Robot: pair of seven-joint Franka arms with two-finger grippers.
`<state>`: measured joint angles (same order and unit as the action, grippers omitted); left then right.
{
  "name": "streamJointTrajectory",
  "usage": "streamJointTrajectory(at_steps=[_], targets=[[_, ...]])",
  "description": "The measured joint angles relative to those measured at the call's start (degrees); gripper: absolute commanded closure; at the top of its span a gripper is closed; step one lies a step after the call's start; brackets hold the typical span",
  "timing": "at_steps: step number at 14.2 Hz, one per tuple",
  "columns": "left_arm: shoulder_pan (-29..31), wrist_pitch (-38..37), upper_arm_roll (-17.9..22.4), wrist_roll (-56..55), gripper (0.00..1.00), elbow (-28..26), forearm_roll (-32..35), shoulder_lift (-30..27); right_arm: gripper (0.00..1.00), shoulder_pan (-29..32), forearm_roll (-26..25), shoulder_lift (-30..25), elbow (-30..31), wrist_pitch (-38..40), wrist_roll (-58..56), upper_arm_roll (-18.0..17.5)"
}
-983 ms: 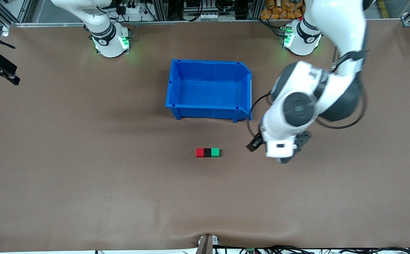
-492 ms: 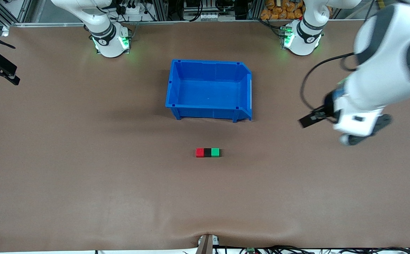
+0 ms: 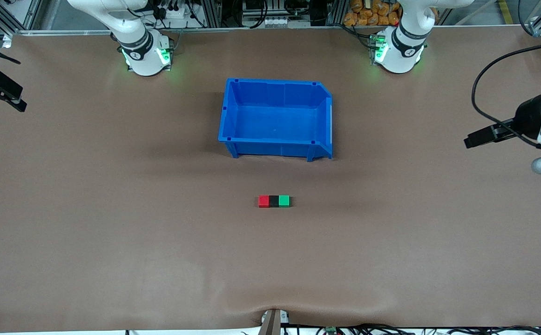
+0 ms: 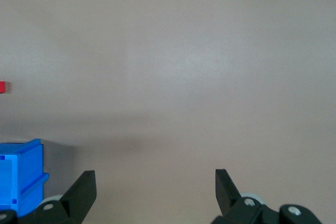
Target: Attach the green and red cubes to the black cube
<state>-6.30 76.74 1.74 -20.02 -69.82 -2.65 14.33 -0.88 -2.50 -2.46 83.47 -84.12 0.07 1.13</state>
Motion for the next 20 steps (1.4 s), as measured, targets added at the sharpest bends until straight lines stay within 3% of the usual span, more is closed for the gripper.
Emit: streamJointTrajectory(at_steps=[6,11,15,20], targets=[[0.8,0.0,-0.1,0.0,0.0,-3.0,1.2,-2.8,0.0,0.0,0.0,0.0,0.0,0.0,0.0,0.0],[0.8,1.6,-0.3,0.0,0.0,-11.5,1.2,-10.4,0.0,0.5,0.2,0.0,0.0,0.2,0.0,0.1],[0.8,7.0,-0.6,2.1,0.0,-20.4,1.3,-16.8,0.0,1.2,1.3,0.2,0.0,0.4,0.0,0.1],[0.7,7.8,-3.6,4.4,0.0,-23.7,4.1,-19.9,0.0,1.6,1.6,0.5,0.0,0.4,0.0,0.1]])
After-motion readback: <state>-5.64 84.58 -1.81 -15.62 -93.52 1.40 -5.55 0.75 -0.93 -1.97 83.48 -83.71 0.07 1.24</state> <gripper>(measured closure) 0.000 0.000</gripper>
